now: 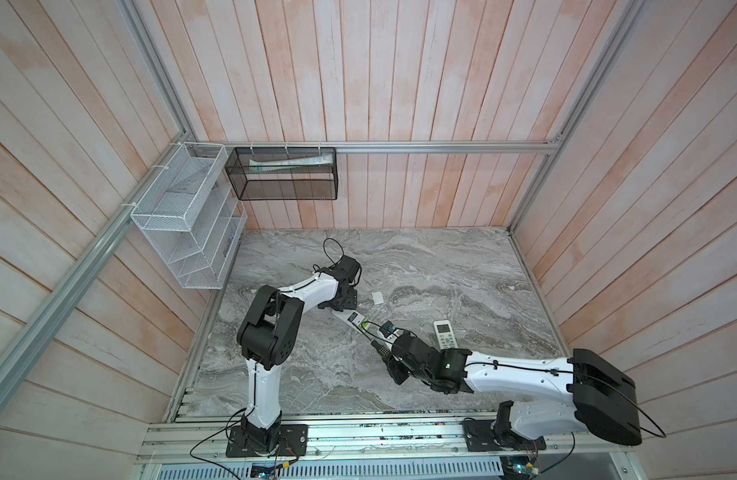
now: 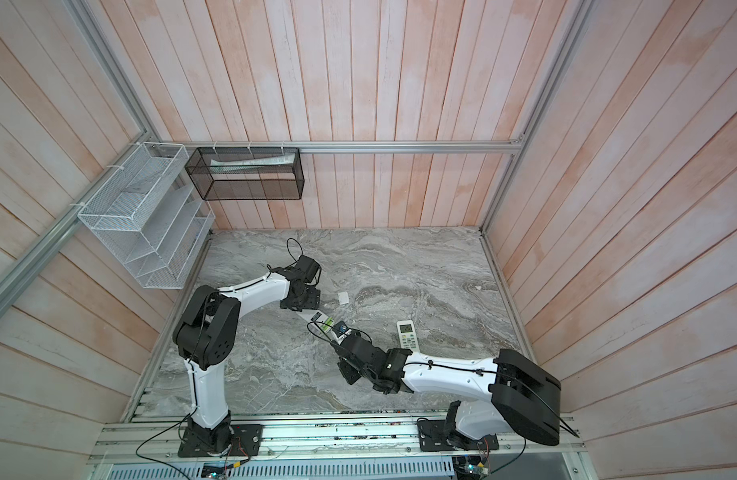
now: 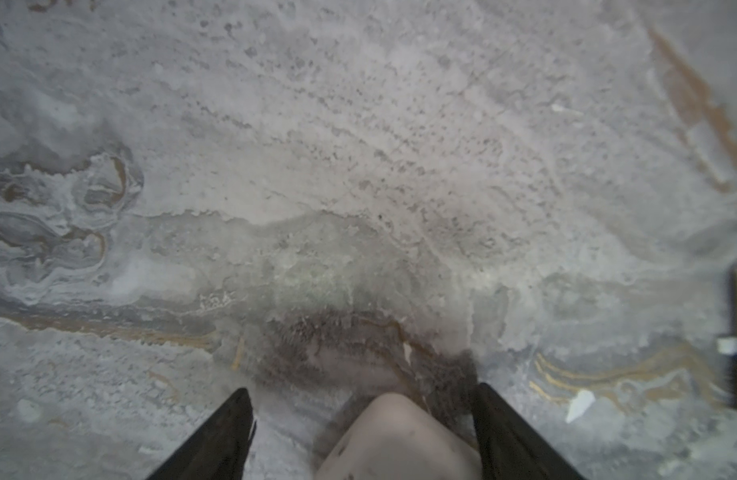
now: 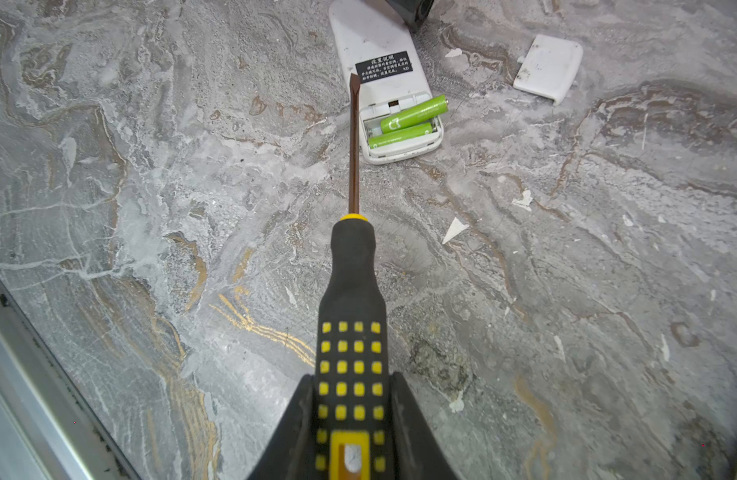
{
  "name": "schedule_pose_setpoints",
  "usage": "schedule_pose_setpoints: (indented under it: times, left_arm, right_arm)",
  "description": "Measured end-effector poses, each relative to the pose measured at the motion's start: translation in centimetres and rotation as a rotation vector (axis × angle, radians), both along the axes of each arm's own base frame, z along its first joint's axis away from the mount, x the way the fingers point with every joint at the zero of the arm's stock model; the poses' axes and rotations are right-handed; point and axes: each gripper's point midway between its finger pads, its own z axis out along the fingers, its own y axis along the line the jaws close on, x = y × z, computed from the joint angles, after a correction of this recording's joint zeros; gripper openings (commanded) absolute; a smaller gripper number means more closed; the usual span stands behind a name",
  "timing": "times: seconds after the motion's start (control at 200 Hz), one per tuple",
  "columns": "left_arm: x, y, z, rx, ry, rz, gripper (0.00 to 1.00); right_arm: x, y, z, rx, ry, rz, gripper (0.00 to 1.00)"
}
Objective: Unload the batteries from the remote control
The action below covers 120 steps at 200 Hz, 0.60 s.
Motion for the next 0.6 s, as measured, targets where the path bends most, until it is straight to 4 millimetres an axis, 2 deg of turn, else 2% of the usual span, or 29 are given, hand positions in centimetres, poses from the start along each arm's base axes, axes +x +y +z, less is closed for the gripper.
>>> schedule_pose_setpoints:
  times: [0.155, 0.39, 0.6]
  left_arm:
    - [-1.0, 0.7, 0.0, 0.012, 0.005, 0.011, 0.84]
    - [-3.2, 2.3, 0.1, 0.028, 0.023, 0.025, 0.84]
    - [-4.6, 3.1, 0.3, 0.042, 0.038, 0.021, 0.98]
  right_arm:
    - [0.3, -0.3, 0.0, -0.004, 0.006, -0.017, 0.0]
    - [1.7, -1.5, -0.2, -0.004, 0.033, -0.095, 0.0]
    - [2.2, -1.8, -0.2, 0.004, 0.046, -0.109, 0.0]
